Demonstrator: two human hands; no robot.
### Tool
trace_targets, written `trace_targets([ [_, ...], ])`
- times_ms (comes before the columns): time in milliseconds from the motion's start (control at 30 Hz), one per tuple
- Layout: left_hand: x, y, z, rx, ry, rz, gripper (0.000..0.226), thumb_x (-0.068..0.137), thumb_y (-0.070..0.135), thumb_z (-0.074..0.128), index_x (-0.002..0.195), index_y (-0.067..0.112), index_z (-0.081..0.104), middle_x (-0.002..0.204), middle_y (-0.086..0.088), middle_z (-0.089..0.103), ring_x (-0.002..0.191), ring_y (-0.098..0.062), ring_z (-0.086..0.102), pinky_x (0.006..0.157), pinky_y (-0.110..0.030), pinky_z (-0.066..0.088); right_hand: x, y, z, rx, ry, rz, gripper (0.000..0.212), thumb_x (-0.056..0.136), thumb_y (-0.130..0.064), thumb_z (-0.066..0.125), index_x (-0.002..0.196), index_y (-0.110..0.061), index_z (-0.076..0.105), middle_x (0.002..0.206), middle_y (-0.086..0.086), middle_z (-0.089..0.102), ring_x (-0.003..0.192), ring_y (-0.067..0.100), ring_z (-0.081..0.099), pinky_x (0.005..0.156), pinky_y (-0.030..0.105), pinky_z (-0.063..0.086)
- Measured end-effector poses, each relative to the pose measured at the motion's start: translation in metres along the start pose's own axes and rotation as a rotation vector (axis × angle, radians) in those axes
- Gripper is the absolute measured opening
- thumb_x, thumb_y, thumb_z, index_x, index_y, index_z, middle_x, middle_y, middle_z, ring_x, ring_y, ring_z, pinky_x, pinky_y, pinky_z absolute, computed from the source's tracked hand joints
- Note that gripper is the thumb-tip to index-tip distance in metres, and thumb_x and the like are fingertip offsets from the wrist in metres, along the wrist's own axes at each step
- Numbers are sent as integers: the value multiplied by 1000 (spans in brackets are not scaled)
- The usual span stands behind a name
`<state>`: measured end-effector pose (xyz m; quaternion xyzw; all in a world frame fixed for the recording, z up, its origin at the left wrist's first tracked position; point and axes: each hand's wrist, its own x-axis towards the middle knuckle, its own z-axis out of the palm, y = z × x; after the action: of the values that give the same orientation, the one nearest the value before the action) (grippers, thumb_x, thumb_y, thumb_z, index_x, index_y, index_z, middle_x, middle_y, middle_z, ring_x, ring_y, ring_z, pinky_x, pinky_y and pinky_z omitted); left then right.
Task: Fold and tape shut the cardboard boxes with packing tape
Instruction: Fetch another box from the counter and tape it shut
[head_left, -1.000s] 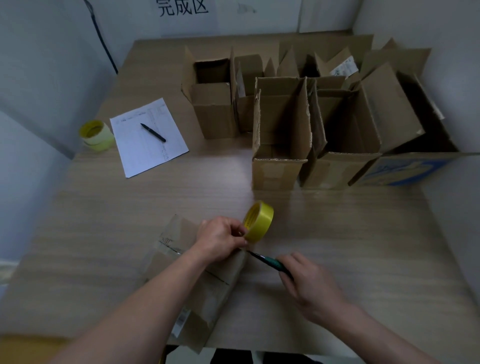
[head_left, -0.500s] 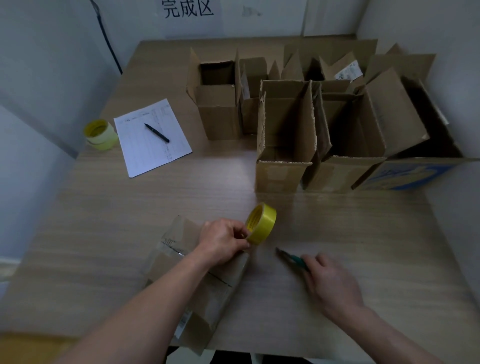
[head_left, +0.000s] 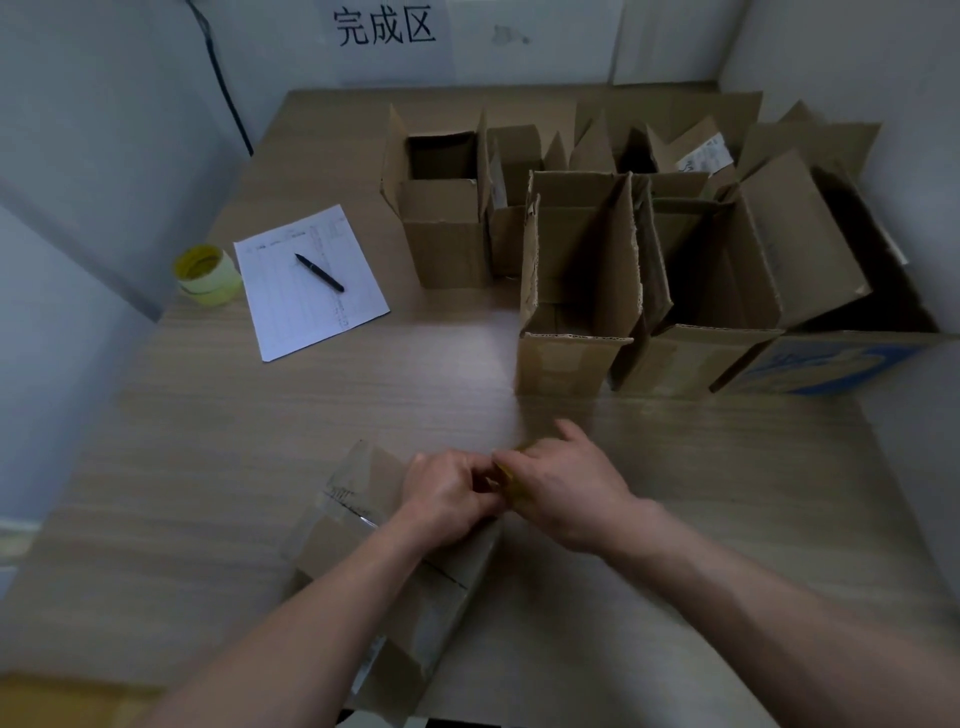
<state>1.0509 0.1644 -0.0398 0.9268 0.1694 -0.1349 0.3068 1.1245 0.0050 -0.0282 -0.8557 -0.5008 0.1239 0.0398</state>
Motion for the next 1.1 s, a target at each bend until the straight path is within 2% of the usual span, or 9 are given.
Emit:
trace_targets([
  [33,0,-2,1,14,31,15,22,71,40,79,89,31,72,82,12,73,84,-7,66,83,-25,43,4,2,2,16,-60,10,34,92,-52,48,118,-30,53,100,-1,70,99,25,65,106,46,35],
  [100,-1,-6,5,36,78,62,21,71,39,78,85,29,66,78,12,70,81,-9,65,81,-27,44,7,5,10,73,-77,14,37,92,-56,47,118,-31,53,97,0,71,91,27,66,82,37,42],
  [167,-3,-10,7,74,83,122,20,74,40,71,83,29,58,77,11,67,83,-13,63,83,-30,41,8,5,16,151,-75,15,34,91,-53,50,119,-35,53,99,-2,70,89,27,66,67,32,38],
  [267,-7,-16,9,164,93,245,24,76,49,56,87,29,50,81,10,62,87,-19,58,80,-31,32,12,4,18,231,-160,25,36,91,-40,53,127,-42,51,108,-7,67,98,20,63,70,29,38],
  [400,-10,-25,11,302,59,345,46,70,64,52,96,27,47,89,8,55,90,-17,48,82,-32,28,25,7,10,248,-283,17,40,89,-33,55,127,-43,55,116,-13,63,103,13,59,73,28,40],
  [600,-9,-28,20,333,122,353,53,67,63,54,101,24,48,90,5,57,90,-20,52,84,-33,27,37,11,6,290,-346,48,16,89,-30,58,103,-35,63,82,-18,54,72,0,49,59,23,36],
  [800,-6,-30,26,320,161,328,52,64,62,52,98,22,47,88,4,58,88,-20,54,85,-34,34,35,3,13,307,-276,63,21,80,-30,63,101,-32,62,80,-9,62,78,15,61,70,34,52],
  [967,-3,-26,29,258,214,299,46,61,59,56,89,32,32,80,6,57,83,-18,55,79,-32,32,34,3,19,219,-166,26,18,78,-29,62,96,-26,63,84,-5,61,82,23,61,67,33,50],
  [1100,-3,-25,31,286,199,280,45,62,60,55,89,32,33,83,6,58,86,-19,55,81,-34,34,31,4,17,211,-188,39,16,79,-29,62,94,-25,62,89,-1,63,83,25,61,68,35,51],
])
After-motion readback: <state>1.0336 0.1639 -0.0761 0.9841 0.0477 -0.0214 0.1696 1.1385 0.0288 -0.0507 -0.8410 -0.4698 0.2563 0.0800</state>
